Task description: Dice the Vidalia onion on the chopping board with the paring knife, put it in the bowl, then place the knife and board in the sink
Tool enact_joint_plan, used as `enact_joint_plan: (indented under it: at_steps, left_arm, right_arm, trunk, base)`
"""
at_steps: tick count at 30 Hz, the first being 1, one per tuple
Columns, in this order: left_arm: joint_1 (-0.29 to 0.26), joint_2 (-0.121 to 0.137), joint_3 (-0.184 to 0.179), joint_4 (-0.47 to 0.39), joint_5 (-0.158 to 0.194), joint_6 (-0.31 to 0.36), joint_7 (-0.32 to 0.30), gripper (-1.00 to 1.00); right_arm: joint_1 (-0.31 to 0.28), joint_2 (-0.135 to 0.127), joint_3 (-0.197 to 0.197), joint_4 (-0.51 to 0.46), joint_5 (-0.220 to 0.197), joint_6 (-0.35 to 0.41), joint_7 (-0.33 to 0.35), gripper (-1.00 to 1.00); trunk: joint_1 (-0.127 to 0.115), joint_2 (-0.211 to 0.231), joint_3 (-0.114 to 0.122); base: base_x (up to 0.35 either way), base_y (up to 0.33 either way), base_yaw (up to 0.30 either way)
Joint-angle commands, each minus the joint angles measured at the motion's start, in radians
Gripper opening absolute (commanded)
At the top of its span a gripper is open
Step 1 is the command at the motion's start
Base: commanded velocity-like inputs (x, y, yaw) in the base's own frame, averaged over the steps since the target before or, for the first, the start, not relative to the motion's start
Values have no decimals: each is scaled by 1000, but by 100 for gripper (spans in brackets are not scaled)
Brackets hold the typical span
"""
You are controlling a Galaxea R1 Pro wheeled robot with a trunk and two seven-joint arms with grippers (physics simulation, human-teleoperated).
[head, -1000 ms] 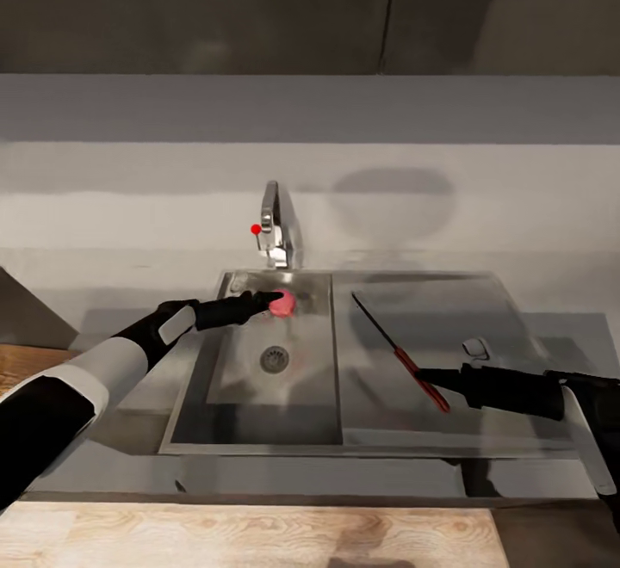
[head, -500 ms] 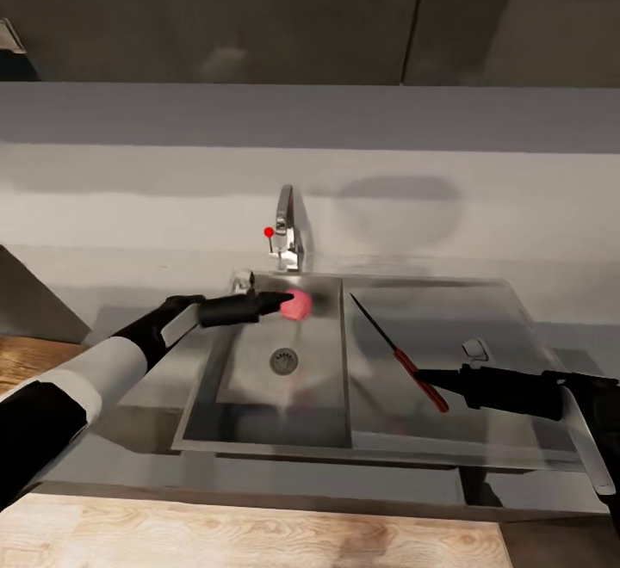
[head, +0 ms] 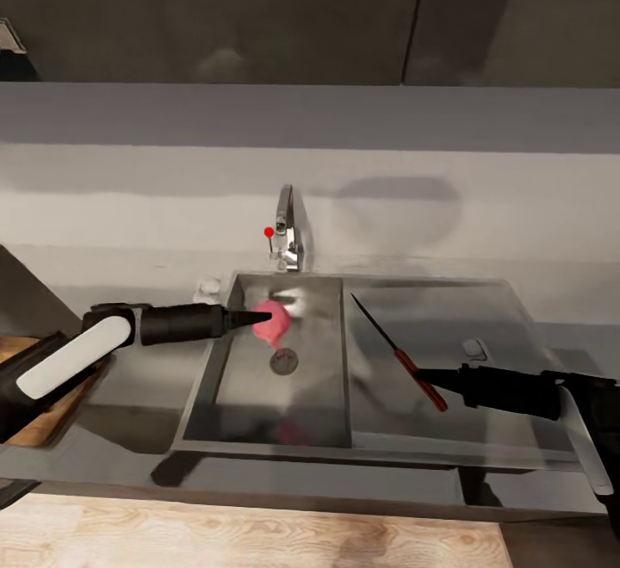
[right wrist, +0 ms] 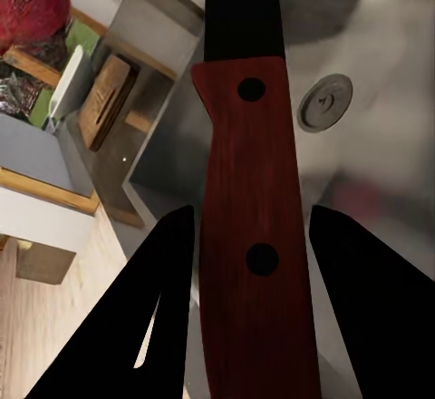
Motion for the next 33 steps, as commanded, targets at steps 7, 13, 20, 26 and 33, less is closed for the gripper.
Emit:
enact_joint_plan:
  at_steps: [7, 13, 20, 26, 33]
  left_arm:
    - [0, 28, -19, -16, 21, -61, 11, -100]
    - [0, 29, -41, -20, 22, -70, 10, -100]
    - [0, 43, -43, -20, 31, -70, 10, -100]
    - [0, 46, -43, -19, 33, -70, 10, -100]
    - [0, 60, -43, -12, 53, -71, 13, -100]
  right_arm:
    - [-1, 5, -4, 0, 0, 7, 5, -100]
    - [-1, 5, -7, 0, -1, 7, 3, -100]
    - [-1, 5, -8, 1, -1, 7, -32, -100]
    - [-1, 4, -19, 1, -5, 7, -48, -100]
    - [-1, 4, -36, 2, -6, 7, -48, -100]
  trunk:
    - [1, -2, -2]
    - [1, -2, -2]
    - [1, -2, -2]
    - [1, -2, -2]
    - [1, -2, -2]
  base:
    - [-25, 112, 0]
    - [-134, 241, 0]
    - [-162, 277, 0]
    - [-167, 279, 0]
    - [-165, 290, 0]
